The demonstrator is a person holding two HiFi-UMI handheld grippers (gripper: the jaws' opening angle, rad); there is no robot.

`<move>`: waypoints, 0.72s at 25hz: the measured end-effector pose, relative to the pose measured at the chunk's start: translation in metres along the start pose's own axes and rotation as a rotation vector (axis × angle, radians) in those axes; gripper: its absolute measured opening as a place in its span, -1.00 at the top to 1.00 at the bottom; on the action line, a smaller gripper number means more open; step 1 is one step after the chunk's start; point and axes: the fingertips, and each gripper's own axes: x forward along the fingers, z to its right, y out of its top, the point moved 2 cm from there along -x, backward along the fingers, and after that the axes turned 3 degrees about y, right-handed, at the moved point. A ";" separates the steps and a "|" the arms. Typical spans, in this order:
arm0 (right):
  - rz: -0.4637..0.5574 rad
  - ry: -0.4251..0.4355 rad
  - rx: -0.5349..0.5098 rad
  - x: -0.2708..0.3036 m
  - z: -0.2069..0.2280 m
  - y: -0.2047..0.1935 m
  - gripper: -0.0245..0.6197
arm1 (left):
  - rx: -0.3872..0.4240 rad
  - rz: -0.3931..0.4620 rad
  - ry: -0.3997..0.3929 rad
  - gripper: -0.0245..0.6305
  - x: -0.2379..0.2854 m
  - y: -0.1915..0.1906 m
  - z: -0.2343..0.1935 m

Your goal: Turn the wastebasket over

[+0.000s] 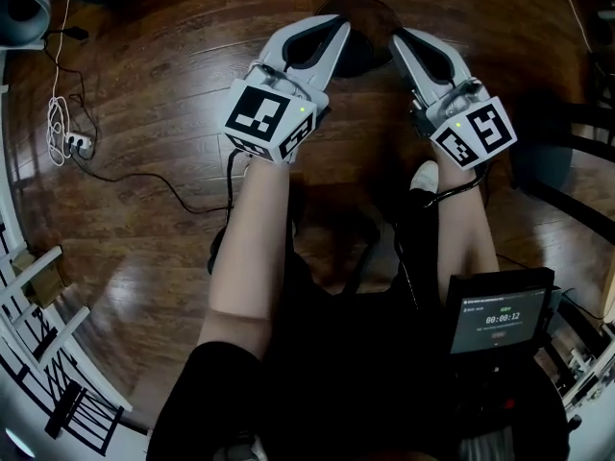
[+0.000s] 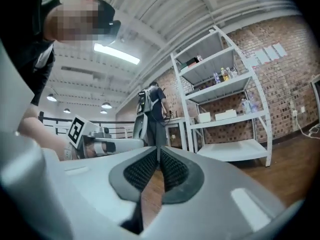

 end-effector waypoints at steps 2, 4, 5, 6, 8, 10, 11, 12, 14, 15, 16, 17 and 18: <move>0.018 0.043 0.012 -0.008 -0.004 -0.007 0.89 | 0.012 -0.007 -0.006 0.92 -0.001 -0.006 0.011; 0.017 0.065 0.011 -0.013 -0.003 -0.013 0.89 | 0.019 -0.011 -0.006 0.92 -0.003 -0.010 0.021; 0.019 0.071 0.007 -0.016 -0.004 -0.014 0.90 | 0.020 -0.014 -0.003 0.92 -0.003 -0.013 0.026; 0.023 0.075 0.002 -0.019 -0.005 -0.014 0.90 | 0.018 -0.018 0.002 0.92 -0.003 -0.017 0.030; 0.030 0.075 -0.008 -0.029 -0.009 -0.016 0.90 | 0.020 -0.030 0.000 0.92 -0.002 -0.024 0.042; 0.024 0.083 -0.019 -0.034 -0.014 -0.021 0.90 | 0.038 -0.041 -0.015 0.92 -0.001 -0.029 0.051; 0.017 0.093 -0.027 -0.033 -0.016 -0.024 0.90 | 0.047 -0.044 -0.022 0.92 -0.001 -0.030 0.054; 0.010 0.103 -0.037 -0.033 -0.018 -0.026 0.90 | 0.056 -0.046 -0.026 0.92 -0.002 -0.030 0.055; 0.000 0.115 -0.052 -0.031 -0.021 -0.027 0.90 | 0.067 -0.051 -0.030 0.92 -0.003 -0.031 0.055; 0.001 0.114 -0.053 -0.031 -0.021 -0.026 0.90 | 0.069 -0.052 -0.031 0.92 -0.003 -0.032 0.054; 0.005 0.111 -0.050 -0.031 -0.020 -0.025 0.90 | 0.068 -0.053 -0.033 0.92 -0.003 -0.032 0.053; 0.010 0.105 -0.046 -0.032 -0.018 -0.024 0.90 | 0.063 -0.051 -0.037 0.92 -0.003 -0.033 0.053; 0.013 0.098 -0.041 -0.032 -0.016 -0.023 0.90 | 0.056 -0.050 -0.042 0.92 -0.003 -0.033 0.053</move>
